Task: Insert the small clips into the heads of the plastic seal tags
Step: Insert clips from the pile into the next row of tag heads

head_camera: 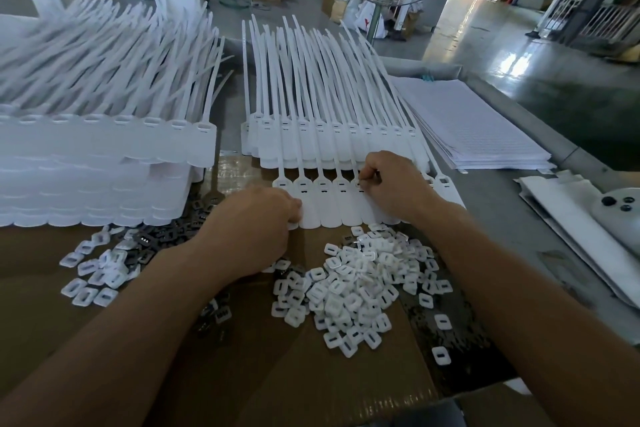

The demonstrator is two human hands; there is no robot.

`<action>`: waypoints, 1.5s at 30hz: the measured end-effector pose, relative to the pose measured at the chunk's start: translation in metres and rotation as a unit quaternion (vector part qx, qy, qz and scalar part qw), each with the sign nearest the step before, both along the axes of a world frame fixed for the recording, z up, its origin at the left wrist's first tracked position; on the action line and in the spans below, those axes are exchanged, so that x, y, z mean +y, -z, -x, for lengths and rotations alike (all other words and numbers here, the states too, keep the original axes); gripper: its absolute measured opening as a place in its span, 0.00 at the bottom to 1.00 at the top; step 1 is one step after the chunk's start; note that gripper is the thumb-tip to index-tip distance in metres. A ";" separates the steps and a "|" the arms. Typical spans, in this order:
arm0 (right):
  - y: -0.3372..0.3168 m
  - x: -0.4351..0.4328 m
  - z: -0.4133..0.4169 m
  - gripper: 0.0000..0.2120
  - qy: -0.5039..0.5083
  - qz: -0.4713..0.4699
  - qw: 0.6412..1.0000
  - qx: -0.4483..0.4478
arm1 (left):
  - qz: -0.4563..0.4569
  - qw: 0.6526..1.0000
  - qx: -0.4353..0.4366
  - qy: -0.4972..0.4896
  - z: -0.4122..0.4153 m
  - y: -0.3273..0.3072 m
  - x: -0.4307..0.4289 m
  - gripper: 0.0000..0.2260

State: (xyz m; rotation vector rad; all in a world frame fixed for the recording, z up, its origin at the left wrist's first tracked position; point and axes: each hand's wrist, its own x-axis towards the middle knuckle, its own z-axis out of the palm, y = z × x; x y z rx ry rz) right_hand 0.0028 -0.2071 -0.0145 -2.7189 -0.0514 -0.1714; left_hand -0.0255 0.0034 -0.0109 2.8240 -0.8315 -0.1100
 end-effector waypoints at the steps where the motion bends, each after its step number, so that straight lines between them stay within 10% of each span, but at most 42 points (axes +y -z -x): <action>1: 0.002 0.000 0.004 0.04 -0.007 0.012 1.000 -0.011 | 0.003 1.000 0.000 -0.002 0.000 0.000 0.000 0.19; 13: 0.000 0.000 0.022 0.24 -0.045 0.228 0.973 0.008 | 0.001 1.000 0.000 -0.005 -0.002 0.002 0.000 0.19; 24: -0.032 0.030 0.049 0.04 -0.090 0.015 0.995 0.048 | 0.014 1.000 -0.010 -0.003 0.000 0.001 0.003 0.19; 35: -0.030 0.057 0.061 0.11 -0.131 0.078 0.976 0.158 | 0.033 0.999 -0.009 0.003 0.003 0.000 0.003 0.21; 45: -0.034 0.025 0.053 0.07 -0.026 -0.102 0.993 0.048 | 0.018 1.000 -0.007 -0.001 0.001 0.003 0.005 0.17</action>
